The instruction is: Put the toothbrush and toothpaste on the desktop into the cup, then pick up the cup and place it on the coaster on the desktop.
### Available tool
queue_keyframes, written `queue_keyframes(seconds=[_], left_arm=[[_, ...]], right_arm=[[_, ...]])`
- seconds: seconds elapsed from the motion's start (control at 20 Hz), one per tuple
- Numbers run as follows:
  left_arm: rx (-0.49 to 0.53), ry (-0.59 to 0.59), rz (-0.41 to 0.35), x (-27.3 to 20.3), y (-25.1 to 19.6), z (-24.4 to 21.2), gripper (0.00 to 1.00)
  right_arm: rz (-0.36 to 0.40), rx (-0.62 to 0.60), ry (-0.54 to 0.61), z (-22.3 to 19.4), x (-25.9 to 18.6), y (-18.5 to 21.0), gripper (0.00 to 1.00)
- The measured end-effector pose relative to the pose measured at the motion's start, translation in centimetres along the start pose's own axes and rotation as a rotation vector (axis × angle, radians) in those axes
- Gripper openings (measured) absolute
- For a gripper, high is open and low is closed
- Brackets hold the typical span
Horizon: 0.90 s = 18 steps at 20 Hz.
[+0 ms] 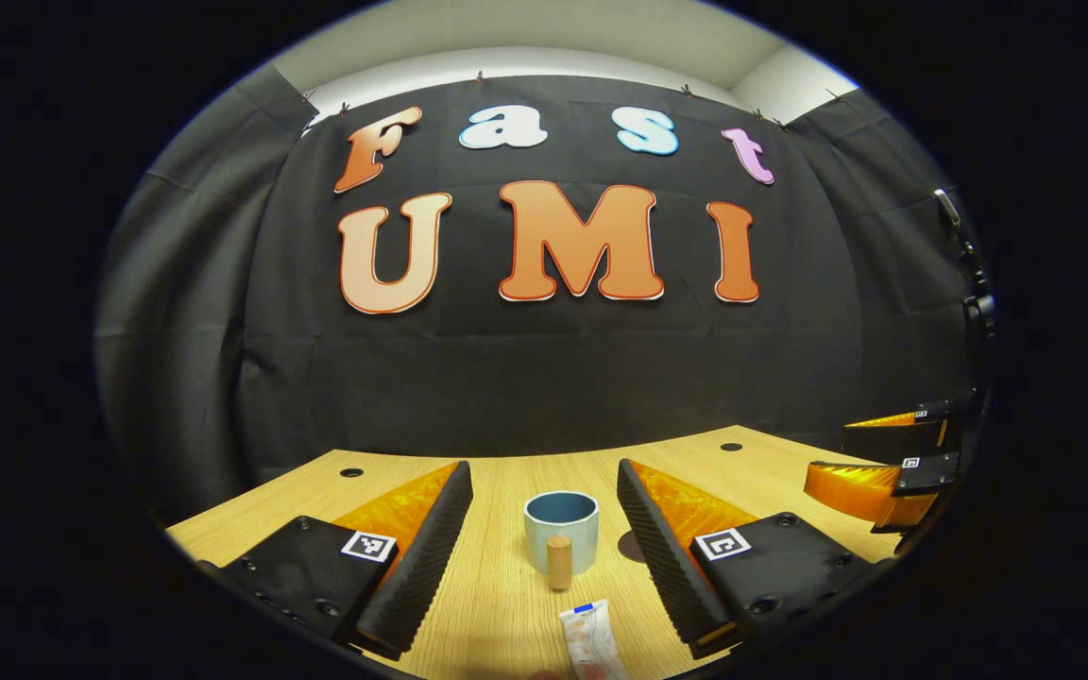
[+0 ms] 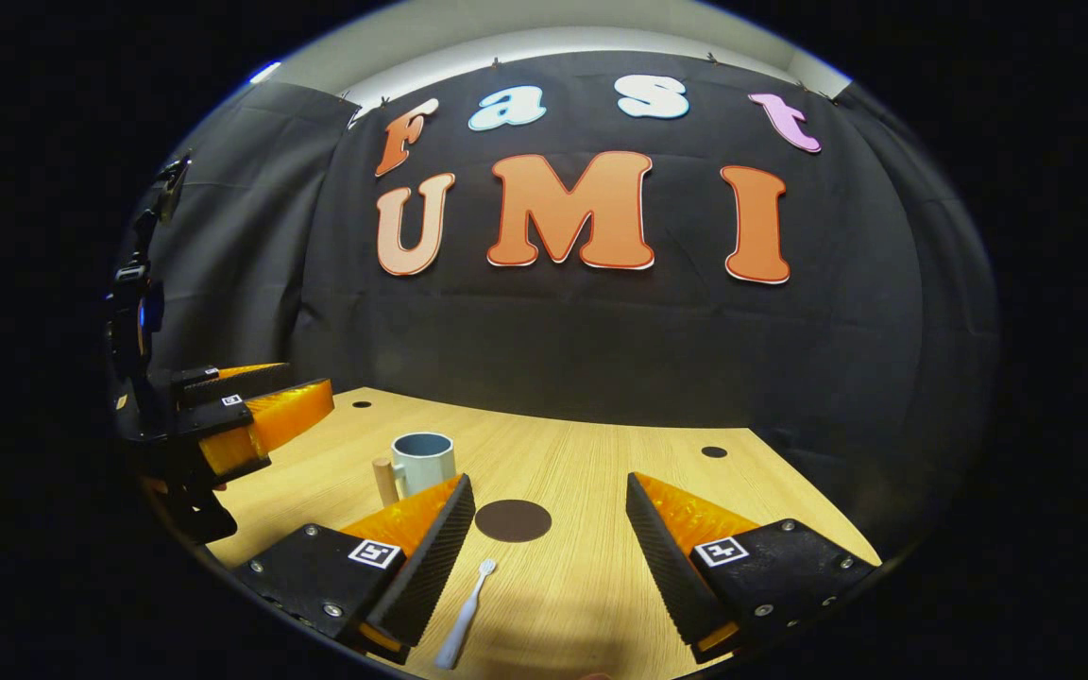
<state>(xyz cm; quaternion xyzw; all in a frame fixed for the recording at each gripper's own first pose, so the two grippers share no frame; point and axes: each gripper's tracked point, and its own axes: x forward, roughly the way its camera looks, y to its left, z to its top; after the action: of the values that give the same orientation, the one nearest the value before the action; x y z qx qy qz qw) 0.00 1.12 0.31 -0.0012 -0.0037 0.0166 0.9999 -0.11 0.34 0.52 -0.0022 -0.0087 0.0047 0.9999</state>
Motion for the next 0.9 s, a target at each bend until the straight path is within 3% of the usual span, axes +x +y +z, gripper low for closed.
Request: queue_keyframes(seconds=[0.55,0.9], left_arm=[[-0.021,0.011,0.002,0.1,-0.1,0.0,0.99],[-0.051,0.125,-0.055,0.8,-1.4,-2.3,0.99]], right_arm=[[0.016,0.012,-0.014,0.4,0.2,0.2,0.97],[0.025,0.025,0.008,0.0,0.2,0.5,0.97]])
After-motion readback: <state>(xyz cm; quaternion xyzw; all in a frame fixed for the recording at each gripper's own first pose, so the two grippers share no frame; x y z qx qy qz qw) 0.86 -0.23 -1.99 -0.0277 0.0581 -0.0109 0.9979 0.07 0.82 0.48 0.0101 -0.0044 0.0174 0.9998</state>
